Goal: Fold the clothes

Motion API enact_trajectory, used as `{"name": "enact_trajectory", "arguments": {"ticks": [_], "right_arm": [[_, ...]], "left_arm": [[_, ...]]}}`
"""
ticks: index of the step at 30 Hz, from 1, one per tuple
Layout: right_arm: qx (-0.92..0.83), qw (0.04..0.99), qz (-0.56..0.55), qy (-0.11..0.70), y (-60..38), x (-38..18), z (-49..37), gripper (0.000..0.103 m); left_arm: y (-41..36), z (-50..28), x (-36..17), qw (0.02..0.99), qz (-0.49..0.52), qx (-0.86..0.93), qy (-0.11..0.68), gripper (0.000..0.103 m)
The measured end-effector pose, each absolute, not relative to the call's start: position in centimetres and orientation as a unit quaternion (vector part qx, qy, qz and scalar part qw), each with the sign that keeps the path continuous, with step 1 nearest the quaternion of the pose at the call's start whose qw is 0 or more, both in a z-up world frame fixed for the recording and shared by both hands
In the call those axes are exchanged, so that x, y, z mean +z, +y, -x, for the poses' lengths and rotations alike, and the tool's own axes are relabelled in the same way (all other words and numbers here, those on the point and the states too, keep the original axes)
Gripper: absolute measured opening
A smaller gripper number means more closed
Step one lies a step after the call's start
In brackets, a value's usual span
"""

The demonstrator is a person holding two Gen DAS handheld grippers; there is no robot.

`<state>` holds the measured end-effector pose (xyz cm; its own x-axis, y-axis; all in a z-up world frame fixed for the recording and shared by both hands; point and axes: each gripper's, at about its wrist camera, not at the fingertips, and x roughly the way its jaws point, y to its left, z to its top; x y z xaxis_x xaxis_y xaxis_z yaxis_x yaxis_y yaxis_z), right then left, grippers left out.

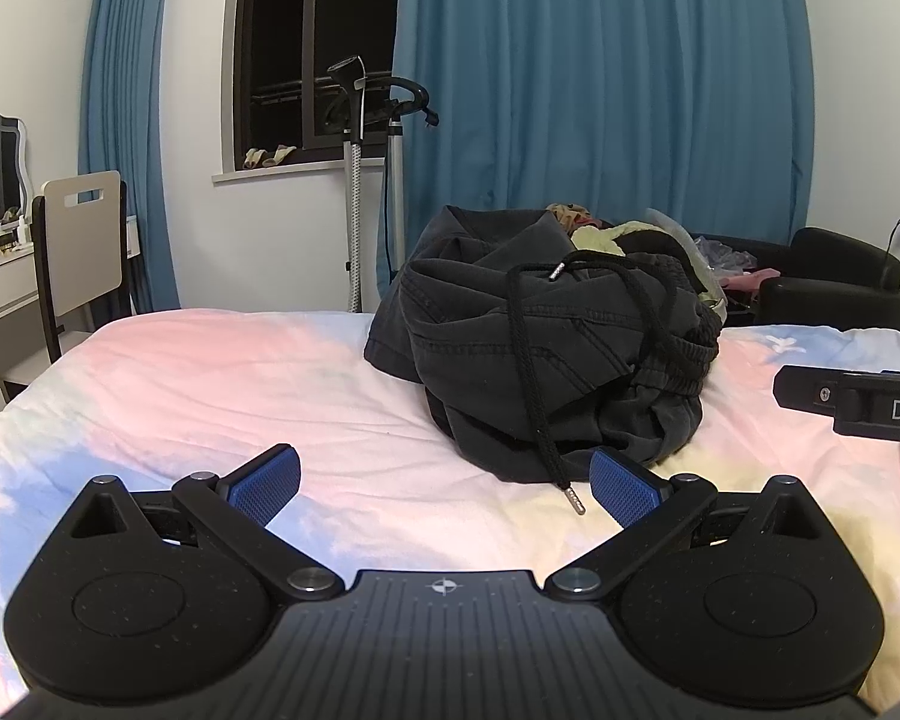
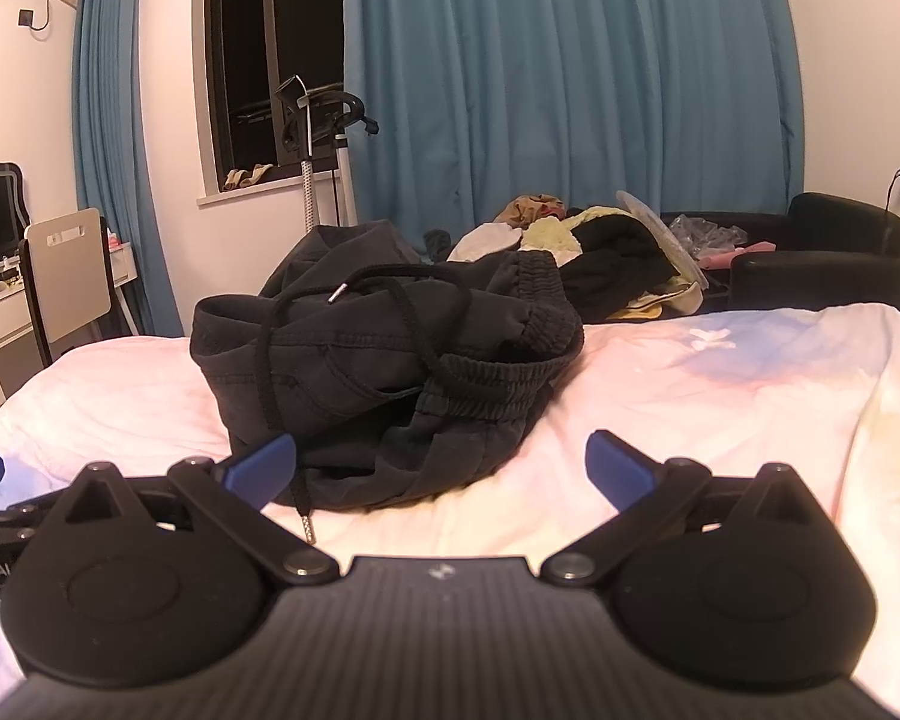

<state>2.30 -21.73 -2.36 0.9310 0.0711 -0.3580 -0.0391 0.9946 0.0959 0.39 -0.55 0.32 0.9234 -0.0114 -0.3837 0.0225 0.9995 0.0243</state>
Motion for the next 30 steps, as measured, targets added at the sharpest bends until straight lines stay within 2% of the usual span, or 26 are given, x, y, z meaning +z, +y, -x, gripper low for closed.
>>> {"name": "enact_trajectory", "arguments": {"ticks": [23, 30], "right_arm": [[0.019, 0.982, -0.054, 0.181, -22.4, -2.0, -2.1, 0.103], [0.012, 0.979, -0.096, 0.178, -24.5, -0.7, -2.1, 0.103]], "left_arm": [[-0.3, 0.0, 0.5, 0.981, -0.015, -0.028, 0.190, 0.103], [-1.0, -0.1, 0.3, 0.981, -0.019, -0.068, 0.182, 0.103]]}}
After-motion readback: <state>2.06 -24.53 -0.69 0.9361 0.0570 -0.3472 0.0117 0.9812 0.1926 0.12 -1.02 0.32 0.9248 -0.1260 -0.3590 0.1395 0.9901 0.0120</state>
